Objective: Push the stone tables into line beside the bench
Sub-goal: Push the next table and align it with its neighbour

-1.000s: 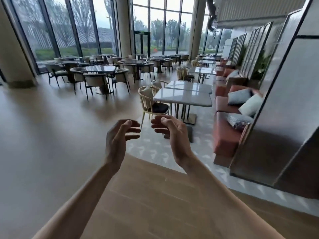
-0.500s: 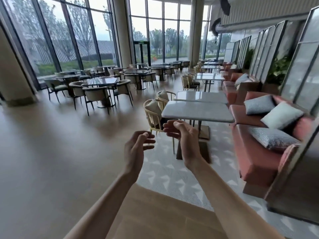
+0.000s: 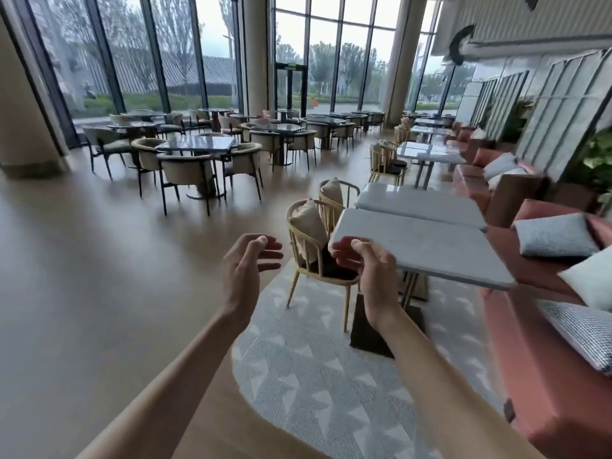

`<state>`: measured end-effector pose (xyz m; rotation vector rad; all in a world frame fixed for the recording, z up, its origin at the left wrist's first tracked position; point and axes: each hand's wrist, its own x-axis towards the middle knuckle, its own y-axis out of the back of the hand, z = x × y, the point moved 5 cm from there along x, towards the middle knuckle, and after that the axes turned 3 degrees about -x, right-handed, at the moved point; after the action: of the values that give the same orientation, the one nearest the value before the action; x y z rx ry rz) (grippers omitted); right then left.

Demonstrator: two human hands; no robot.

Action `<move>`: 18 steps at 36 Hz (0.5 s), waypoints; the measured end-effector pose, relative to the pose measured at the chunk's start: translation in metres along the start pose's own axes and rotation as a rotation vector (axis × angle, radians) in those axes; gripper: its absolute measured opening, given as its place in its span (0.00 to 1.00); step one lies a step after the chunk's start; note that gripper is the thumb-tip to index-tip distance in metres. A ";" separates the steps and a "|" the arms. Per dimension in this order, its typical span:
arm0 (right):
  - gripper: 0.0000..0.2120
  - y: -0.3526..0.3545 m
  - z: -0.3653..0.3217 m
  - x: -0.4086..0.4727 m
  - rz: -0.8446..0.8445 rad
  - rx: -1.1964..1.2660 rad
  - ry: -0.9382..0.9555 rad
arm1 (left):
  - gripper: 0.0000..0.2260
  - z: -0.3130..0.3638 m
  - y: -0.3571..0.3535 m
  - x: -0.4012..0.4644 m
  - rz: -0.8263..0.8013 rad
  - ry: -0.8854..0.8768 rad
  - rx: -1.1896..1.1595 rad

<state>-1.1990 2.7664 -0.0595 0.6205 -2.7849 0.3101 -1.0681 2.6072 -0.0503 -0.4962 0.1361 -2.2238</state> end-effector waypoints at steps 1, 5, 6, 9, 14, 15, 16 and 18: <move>0.11 -0.001 0.013 0.021 0.018 -0.012 -0.005 | 0.14 -0.016 -0.006 0.023 -0.016 0.010 -0.006; 0.11 -0.004 0.063 0.108 0.092 -0.078 -0.032 | 0.12 -0.086 -0.033 0.119 -0.078 0.058 -0.011; 0.11 -0.003 0.074 0.129 0.118 -0.086 -0.047 | 0.11 -0.103 -0.042 0.142 -0.095 0.083 -0.006; 0.11 0.003 0.102 0.190 0.172 -0.125 -0.064 | 0.11 -0.151 -0.071 0.211 -0.155 0.144 0.028; 0.11 0.032 0.139 0.268 0.274 -0.151 -0.109 | 0.11 -0.214 -0.128 0.296 -0.241 0.248 0.070; 0.11 0.039 0.146 0.285 0.298 -0.156 -0.118 | 0.11 -0.227 -0.139 0.309 -0.252 0.262 0.067; 0.11 0.047 0.154 0.302 0.319 -0.160 -0.126 | 0.11 -0.239 -0.151 0.323 -0.263 0.273 0.070; 0.11 0.060 0.174 0.335 0.351 -0.169 -0.148 | 0.11 -0.266 -0.172 0.349 -0.290 0.292 0.084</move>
<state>-1.5544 2.6456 -0.1291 0.1171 -3.0152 0.0960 -1.4968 2.4354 -0.1434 -0.1482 0.1283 -2.5656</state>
